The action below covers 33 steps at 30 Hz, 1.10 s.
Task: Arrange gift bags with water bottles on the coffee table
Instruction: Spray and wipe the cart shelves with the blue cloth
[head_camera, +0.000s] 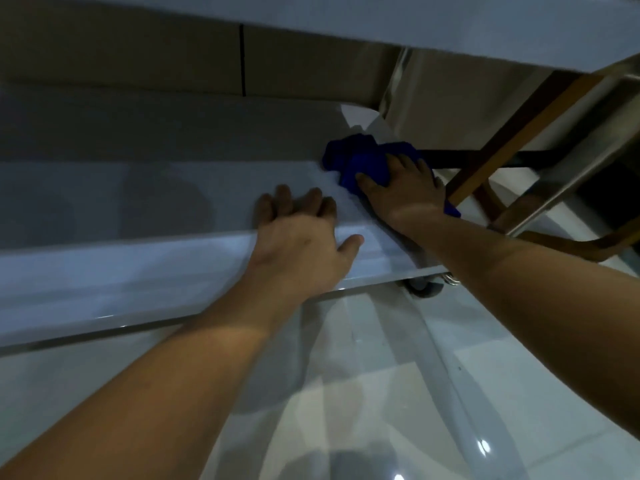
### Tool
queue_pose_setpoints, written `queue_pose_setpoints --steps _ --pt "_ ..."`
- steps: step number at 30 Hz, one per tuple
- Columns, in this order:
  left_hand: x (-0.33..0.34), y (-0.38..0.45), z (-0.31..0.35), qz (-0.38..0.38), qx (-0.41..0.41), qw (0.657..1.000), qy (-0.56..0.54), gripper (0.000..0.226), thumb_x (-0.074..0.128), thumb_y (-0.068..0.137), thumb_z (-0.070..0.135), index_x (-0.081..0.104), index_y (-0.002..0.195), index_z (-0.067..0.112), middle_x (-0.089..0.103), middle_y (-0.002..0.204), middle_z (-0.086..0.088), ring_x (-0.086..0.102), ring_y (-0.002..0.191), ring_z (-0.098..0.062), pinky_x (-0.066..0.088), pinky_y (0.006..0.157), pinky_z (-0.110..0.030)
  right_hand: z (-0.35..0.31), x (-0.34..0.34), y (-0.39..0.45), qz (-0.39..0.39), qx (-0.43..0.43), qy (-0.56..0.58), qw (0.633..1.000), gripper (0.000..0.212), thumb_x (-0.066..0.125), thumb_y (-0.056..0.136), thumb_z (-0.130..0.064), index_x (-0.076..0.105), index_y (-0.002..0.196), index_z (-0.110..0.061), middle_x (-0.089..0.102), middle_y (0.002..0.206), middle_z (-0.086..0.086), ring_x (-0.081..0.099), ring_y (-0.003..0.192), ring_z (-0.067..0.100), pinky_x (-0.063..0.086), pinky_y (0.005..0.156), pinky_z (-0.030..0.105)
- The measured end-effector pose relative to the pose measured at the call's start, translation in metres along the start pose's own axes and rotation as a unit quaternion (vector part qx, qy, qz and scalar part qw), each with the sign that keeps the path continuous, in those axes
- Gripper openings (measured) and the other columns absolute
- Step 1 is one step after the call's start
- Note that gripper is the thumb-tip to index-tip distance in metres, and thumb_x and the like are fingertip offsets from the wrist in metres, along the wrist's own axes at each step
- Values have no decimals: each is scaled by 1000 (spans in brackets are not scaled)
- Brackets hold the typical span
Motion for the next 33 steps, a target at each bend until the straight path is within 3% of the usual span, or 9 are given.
queue_pose_setpoints --steps 6,10,12,14,17,22,26,30,33 --pt "-2 2 0 -5 -6 1000 6 92 8 79 72 48 145 23 43 154 -1 27 144 -43 20 116 -59 -24 8 106 -15 17 60 998 80 28 72 -82 54 131 -35 55 139 4 49 129 37 37 105 63" --pt "0 4 -3 -32 -12 999 3 89 8 82 72 42 149 25 35 159 0 21 148 -43 16 117 -60 -41 5 142 -48 6 118 992 39 43 88 -65 62 95 -31 65 107 7 62 99 33 50 98 51" --pt "-1 3 -1 -38 -12 999 4 85 15 85 72 39 151 25 32 161 0 18 149 -43 15 118 -60 -43 3 144 -31 12 152 988 38 45 86 -63 62 84 -29 67 100 9 64 95 33 51 96 50" --pt "-2 4 1 -49 -17 999 -4 82 22 87 71 37 152 24 30 161 -1 15 149 -43 12 118 -60 -49 3 141 -42 9 164 985 49 45 87 -66 68 108 -29 67 118 13 64 105 35 49 100 54" --pt "-3 4 2 -61 -17 998 -5 77 30 93 71 35 153 23 28 162 -2 13 149 -44 10 118 -61 -62 6 134 -71 -15 145 987 52 42 105 -44 56 137 -6 59 133 24 58 119 39 44 107 51" --pt "-14 4 -11 -91 7 991 -93 68 36 98 65 33 155 28 23 165 4 10 153 -33 4 124 -47 -102 16 119 -74 -50 103 991 65 29 103 -58 39 153 -16 42 155 12 44 136 34 26 119 42" --pt "-42 -7 -69 -95 -37 985 -139 59 46 102 53 39 153 25 31 163 0 21 150 -20 9 118 -23 -147 39 117 -104 -60 97 988 105 17 72 -85 22 160 -28 26 164 9 27 147 40 19 120 58" --pt "-53 -48 -172 -80 -126 986 -77 59 47 98 57 41 151 31 32 162 1 22 151 -24 20 123 -37 -203 56 97 -114 -73 96 986 100 19 73 -86 15 160 -37 18 167 7 18 151 42 11 120 63" --pt "-66 -97 -240 -22 -118 992 -34 61 35 92 62 62 131 24 58 138 -7 49 130 -34 40 110 -41 -265 58 64 -118 -105 101 982 97 21 79 -85 3 161 -37 6 170 3 7 154 40 8 121 63"
Point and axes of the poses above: each hand's wrist, its own y-axis towards the middle knuckle, its own x-axis out of the palm, z = x × y, the point moved 5 cm from there along y, towards the middle knuckle
